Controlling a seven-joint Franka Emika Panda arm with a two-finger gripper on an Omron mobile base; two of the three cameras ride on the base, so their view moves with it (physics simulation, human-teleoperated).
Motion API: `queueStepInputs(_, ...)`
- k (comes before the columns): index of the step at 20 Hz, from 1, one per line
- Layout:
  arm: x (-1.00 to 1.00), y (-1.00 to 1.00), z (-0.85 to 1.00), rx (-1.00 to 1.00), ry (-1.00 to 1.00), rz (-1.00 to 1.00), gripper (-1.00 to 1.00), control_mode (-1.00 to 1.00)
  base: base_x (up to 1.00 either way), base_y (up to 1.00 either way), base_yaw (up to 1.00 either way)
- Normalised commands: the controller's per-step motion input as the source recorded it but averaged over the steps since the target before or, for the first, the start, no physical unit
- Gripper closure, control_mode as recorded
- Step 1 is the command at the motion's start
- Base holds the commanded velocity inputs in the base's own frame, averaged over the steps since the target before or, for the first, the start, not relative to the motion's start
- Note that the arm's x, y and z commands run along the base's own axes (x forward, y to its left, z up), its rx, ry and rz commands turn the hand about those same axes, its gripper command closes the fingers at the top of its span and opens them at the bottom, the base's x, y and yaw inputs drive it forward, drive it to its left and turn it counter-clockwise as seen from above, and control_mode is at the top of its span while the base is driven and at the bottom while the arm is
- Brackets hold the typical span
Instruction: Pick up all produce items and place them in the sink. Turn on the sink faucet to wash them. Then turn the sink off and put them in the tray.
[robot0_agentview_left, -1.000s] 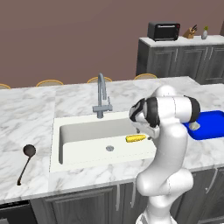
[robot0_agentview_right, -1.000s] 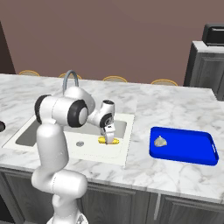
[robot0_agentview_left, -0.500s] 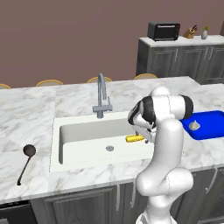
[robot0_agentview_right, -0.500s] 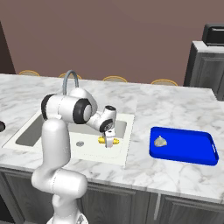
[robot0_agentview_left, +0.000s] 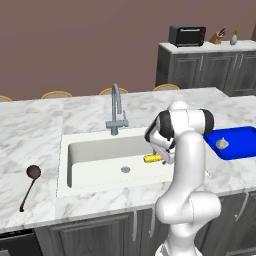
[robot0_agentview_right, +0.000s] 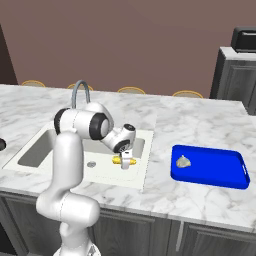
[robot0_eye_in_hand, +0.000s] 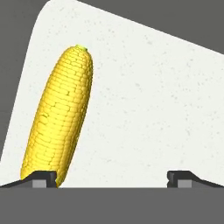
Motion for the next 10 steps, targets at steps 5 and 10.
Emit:
queueStepInputs(5,0.23,0.00,-0.18,0.05,-0.06,-0.05,-1.00,-1.00,0.00,0.00,0.00)
queueStepInputs(10,0.25,0.00,-0.26,0.04,-0.01,-0.05,-1.00,-1.00,0.00,0.00,0.00)
